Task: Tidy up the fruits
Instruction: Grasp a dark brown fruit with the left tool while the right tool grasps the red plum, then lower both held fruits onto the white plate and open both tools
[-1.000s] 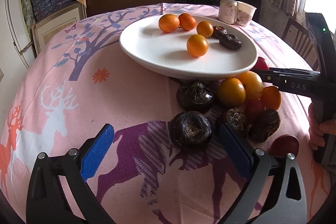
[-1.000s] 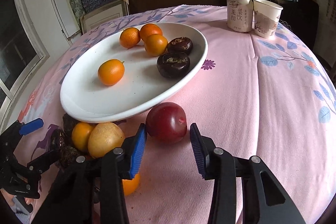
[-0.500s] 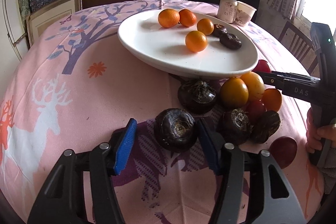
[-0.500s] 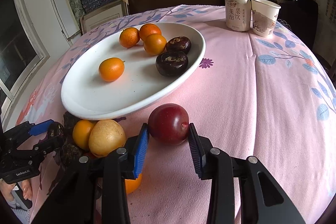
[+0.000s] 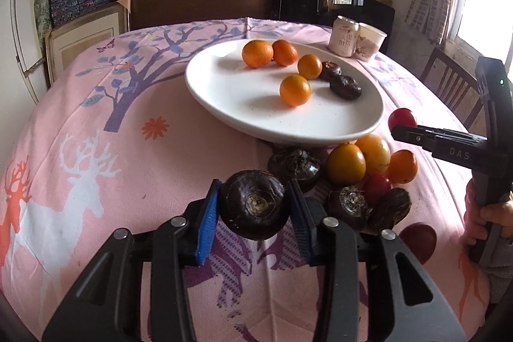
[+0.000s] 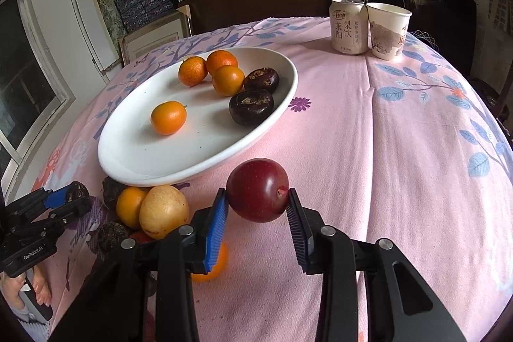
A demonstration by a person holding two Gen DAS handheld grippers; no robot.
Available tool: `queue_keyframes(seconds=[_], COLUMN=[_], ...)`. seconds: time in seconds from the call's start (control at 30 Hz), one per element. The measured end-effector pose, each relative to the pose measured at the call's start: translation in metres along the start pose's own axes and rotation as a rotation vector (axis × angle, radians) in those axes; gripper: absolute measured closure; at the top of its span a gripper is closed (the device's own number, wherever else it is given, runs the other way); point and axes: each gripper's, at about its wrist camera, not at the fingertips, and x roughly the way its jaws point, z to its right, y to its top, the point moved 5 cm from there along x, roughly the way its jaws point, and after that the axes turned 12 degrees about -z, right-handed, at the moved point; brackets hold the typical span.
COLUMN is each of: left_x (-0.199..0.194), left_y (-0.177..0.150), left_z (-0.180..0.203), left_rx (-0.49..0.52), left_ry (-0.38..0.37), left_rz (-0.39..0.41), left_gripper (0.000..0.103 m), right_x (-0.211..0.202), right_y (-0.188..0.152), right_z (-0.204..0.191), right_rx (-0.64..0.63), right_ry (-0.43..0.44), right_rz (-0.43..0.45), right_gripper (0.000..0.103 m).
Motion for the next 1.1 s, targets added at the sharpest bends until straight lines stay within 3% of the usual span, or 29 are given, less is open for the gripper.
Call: queue_keyframes(seconds=[0.2,0.33,0.47,0.53,0.57,0.67,0.83,0.93,1.1], left_x=[-0.015,0.000,0.027,0.039,0.042,0.041,0.027,0.021,0.009], left_y=[0.044,0.081,0.095,0.096,0.095,0.091,0.079,0.067,0.042], left_z=[-0.002,0.004,0.008,0.007,0.006,0.002,-0.004,-0.008,-0.011], left_rx=[-0.015,-0.006,0.006,0.005,0.003,-0.002,-0.018,-0.029,-0.052], left_ry=[0.004,0.014,0.028,0.031,0.033,0.028,0.028,0.040,0.031], left_rz=[0.058,0.057,0.028,0.020,0.016,0.026,0.052,0.063,0.068], left_gripper=[0.062,0.062,0.062,0.056,0.044,0.028,0.024,0.011,0.010], right_x=[-0.032,-0.012,0.011,0.017,0.017,0.010,-0.001,-0.006,-0.018], right_y=[0.020,0.040,0.052,0.053,0.053,0.054,0.043,0.036,0.023], right_z=[-0.013,-0.033,-0.048,-0.049,-0.047,-0.039,-0.025,-0.019,-0.008], right_rx=[-0.009,-0.042,-0.078,-0.082,-0.078,-0.050,-0.024,-0.009,0.018], right_ry=[0.044,0.060,0.064,0.085,0.082,0.088,0.071,0.072,0.066], right_rz=[0.133,0.085,0.047,0.039,0.038,0.058,0.081,0.083,0.106], right_gripper=[0.065,0.065,0.065,0.063,0.058,0.054,0.046,0.045,0.039])
